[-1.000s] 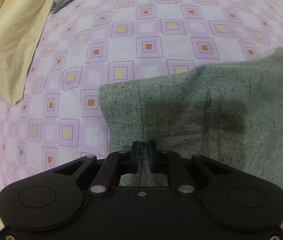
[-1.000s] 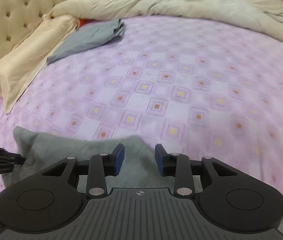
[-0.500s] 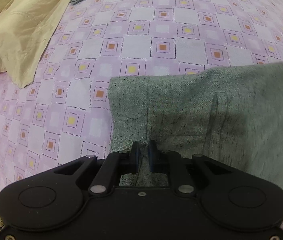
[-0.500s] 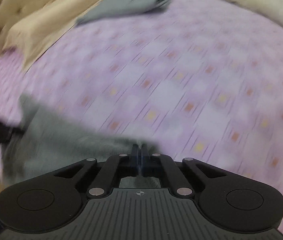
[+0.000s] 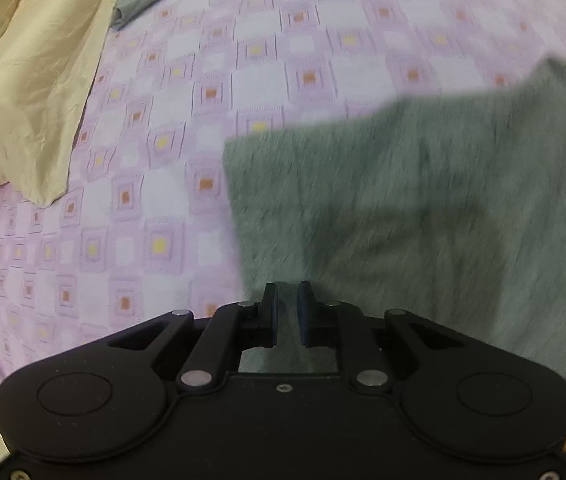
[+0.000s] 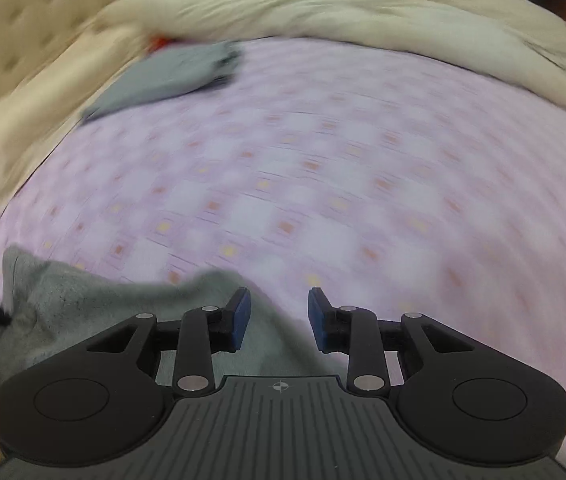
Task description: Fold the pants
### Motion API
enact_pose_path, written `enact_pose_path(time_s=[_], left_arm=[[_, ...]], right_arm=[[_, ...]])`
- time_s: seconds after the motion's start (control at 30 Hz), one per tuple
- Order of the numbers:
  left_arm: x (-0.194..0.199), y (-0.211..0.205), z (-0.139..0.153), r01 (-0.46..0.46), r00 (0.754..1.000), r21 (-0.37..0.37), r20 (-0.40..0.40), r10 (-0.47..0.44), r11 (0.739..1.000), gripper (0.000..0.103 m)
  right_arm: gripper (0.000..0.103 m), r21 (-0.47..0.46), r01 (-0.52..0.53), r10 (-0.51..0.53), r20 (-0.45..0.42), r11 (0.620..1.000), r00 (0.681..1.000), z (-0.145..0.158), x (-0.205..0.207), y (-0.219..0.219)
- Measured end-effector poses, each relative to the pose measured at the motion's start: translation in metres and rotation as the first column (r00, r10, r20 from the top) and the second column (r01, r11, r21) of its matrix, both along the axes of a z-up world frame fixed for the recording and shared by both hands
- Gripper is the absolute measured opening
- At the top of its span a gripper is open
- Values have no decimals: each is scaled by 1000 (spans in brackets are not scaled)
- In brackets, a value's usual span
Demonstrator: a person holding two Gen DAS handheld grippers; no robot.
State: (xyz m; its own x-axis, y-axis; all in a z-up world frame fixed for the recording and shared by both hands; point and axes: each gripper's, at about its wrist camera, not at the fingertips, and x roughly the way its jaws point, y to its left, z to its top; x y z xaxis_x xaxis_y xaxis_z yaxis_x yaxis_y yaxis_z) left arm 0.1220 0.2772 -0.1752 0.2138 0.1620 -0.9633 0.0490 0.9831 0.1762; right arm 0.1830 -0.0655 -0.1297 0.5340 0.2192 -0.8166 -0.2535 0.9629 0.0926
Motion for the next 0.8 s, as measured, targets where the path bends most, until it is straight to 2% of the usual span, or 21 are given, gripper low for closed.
enact_pose_path(time_s=[0.07,0.17,0.3,0.43,0.53,0.6,0.7,0.8], left_arm=[[-10,5,-8,26,999,42,-40,-24,999,14],[-19,10,0,50,998,13,-29,-49,999,10],[-15,7,35,-2,999,-42,49,4,999,10],[-8,-23,74,-14,988,-88,153,27,996,10],[-5,-61,91,-13,981,-99,192,32,995,10],[-6,-90,98,-28,978,-111,203,50,993,10],[-12,-137,97,-83,980,-140,166,107,987,11],[-21,-185,91,-137,979,-167,128,160,976,11]], right_arm=[[31,-15,110,-110,-8,994,994,3,-31,-26],[31,-55,239,-240,-16,969,971,7,-74,-65],[31,-108,342,-344,-4,934,939,13,-114,-115],[31,-161,368,-369,23,916,929,16,-131,-167],[31,-193,325,-327,22,926,945,10,-121,-201],[31,-207,255,-260,6,944,966,5,-112,-225],[31,-234,115,-118,0,965,993,-4,-89,-243],[31,-225,-46,39,-36,973,999,-13,-69,-262]])
